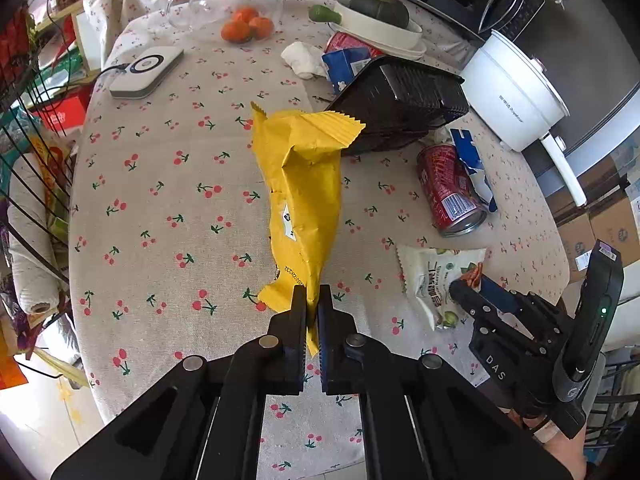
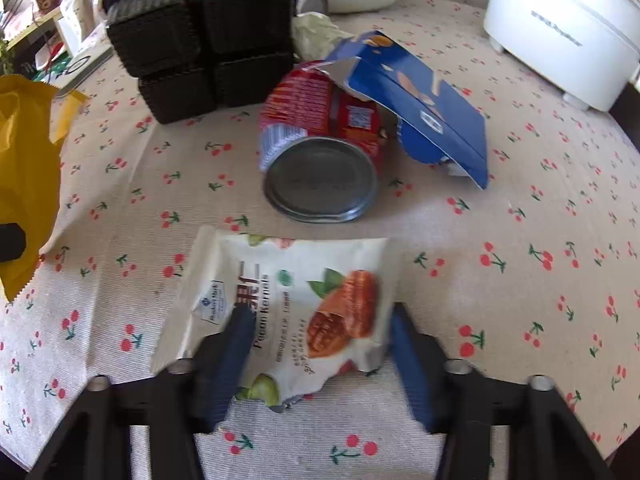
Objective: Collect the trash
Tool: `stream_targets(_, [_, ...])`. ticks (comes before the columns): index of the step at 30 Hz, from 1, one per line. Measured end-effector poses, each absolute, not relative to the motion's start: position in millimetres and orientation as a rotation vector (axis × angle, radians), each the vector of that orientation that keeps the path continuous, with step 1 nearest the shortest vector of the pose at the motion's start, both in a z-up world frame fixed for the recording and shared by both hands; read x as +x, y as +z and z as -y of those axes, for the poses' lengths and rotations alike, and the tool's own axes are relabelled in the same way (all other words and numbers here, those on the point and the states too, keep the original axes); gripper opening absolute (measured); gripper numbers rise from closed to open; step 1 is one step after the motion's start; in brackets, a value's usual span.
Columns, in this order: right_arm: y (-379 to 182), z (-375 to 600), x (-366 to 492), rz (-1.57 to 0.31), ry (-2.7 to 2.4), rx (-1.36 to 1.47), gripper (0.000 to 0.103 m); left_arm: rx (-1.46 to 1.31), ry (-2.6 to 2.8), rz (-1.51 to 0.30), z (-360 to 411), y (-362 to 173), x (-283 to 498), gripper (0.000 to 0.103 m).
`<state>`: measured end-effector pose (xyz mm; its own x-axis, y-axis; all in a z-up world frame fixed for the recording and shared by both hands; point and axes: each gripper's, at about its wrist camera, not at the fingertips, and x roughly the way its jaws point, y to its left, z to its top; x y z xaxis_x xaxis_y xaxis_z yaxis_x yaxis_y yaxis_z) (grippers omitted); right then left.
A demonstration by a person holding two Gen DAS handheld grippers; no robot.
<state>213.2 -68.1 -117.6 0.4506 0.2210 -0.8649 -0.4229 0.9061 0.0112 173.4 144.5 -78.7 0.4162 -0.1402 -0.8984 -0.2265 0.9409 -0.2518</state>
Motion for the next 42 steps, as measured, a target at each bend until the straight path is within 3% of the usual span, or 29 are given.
stream_targets(1, [-116.1, 69.0, 212.5, -1.030, 0.401, -0.224, 0.021, -0.358, 0.053, -1.146, -143.0, -78.2, 173.5, 0.003])
stream_targets(3, [-113.4, 74.0, 211.6, -1.036, 0.403, -0.228, 0.015, -0.357, 0.044, -1.143, -140.6, -77.0, 172.8, 0.003])
stream_targets(24, [-41.8, 158.4, 181.7, -0.930, 0.357, -0.119, 0.009, -0.353, -0.081, -1.079, -102.6, -47.8, 151.7, 0.002])
stream_targets(36, [-13.8, 243.1, 154.6, -0.894, 0.264, -0.058, 0.009, -0.275, -0.232, -1.080, -16.1, -43.1, 150.2, 0.002])
stream_targets(39, [-19.8, 261.9, 152.0, -0.920, 0.279, -0.024, 0.010, -0.246, -0.251, -1.085, 3.5, -44.8, 152.3, 0.002])
stream_targets(40, [-23.6, 267.1, 152.7, -0.939, 0.277, -0.001, 0.015, -0.241, -0.251, -1.085, 7.3, -45.3, 153.0, 0.002])
stream_targets(41, [-28.5, 270.7, 155.4, -0.970, 0.272, 0.021, 0.023, -0.239, -0.250, -1.084, 9.5, -45.7, 153.5, 0.002])
stream_targets(42, [-32.0, 272.8, 157.0, -0.988, 0.268, 0.037, 0.048, -0.240, -0.248, -1.085, 10.1, -46.1, 153.7, 0.002])
